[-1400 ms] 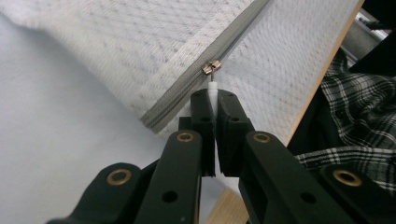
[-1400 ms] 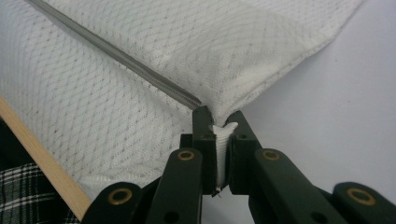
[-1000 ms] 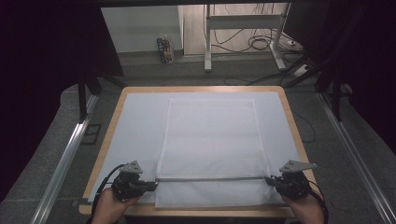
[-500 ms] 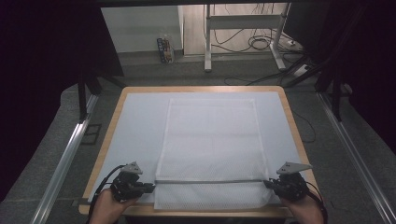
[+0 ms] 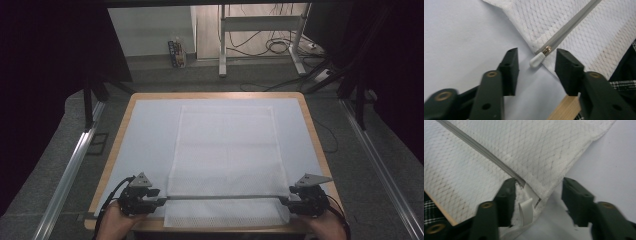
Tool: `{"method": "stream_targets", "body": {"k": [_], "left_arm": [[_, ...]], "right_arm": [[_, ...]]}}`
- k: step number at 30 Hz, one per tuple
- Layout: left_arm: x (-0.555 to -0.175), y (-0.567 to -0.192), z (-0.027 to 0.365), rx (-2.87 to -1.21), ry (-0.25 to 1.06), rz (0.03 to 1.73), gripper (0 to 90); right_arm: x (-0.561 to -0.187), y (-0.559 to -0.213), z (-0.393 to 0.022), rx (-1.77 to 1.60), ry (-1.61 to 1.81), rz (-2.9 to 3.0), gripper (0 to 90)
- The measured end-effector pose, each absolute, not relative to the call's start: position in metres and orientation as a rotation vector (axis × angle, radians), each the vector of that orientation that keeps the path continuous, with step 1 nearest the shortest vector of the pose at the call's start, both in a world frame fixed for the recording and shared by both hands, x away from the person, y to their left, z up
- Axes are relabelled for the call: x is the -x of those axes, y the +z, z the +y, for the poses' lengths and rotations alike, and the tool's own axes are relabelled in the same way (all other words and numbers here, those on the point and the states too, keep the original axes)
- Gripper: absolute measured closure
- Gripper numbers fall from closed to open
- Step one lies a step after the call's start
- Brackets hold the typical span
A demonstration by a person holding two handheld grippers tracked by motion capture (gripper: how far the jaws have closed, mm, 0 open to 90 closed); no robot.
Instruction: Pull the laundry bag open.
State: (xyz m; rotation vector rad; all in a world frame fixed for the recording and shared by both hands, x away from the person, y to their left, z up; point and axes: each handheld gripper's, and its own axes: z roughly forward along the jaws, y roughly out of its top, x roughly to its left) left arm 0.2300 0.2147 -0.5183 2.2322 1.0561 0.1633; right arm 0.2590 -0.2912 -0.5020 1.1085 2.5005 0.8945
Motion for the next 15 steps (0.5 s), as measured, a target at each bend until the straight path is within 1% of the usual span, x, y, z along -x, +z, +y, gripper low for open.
{"method": "stream_targets", "body": {"k": [3,6,7,8,9,11,12,13,15], "left_arm": [[-0.2303,-0.5204,0.2096,-2.235,0.193,1.047,40.8],[-0.2293,-0.5188,0.2057,-2.224,0.224,1.031,32.0],[-0.2293,-0.5188,0.2057,-2.224,0.224,1.031,27.8],[-0.229,-0.5183,0.2054,-2.219,0.226,1.03,27.8],[-0.2287,-0.5179,0.2051,-2.213,0.229,1.029,24.2],[-0.2279,-0.5171,0.2047,-2.201,0.238,1.03,21.4],[-0.2264,-0.5164,0.2046,-2.183,0.251,1.033,19.5],[-0.2264,-0.5164,0.2046,-2.183,0.251,1.033,17.1],[-0.2237,-0.5146,0.2057,-2.16,0.274,1.034,15.7]], "right_arm": [[-0.2595,-0.5013,-0.2895,-1.092,0.898,2.473,29.3],[-0.2596,-0.4986,-0.2894,-1.086,0.931,2.442,22.6],[-0.2596,-0.4986,-0.2894,-1.086,0.931,2.442,22.6],[-0.2598,-0.4972,-0.2897,-1.084,0.953,2.426,18.9],[-0.2595,-0.4961,-0.2899,-1.083,0.969,2.415,16.7],[-0.259,-0.4958,-0.2896,-1.082,0.974,2.408,15.3],[-0.2577,-0.4955,-0.2886,-1.065,0.971,2.405,11.5],[-0.2577,-0.4955,-0.2886,-1.065,0.971,2.405,11.5],[-0.256,-0.4947,-0.2869,-1.046,0.986,2.404,8.3]]}}
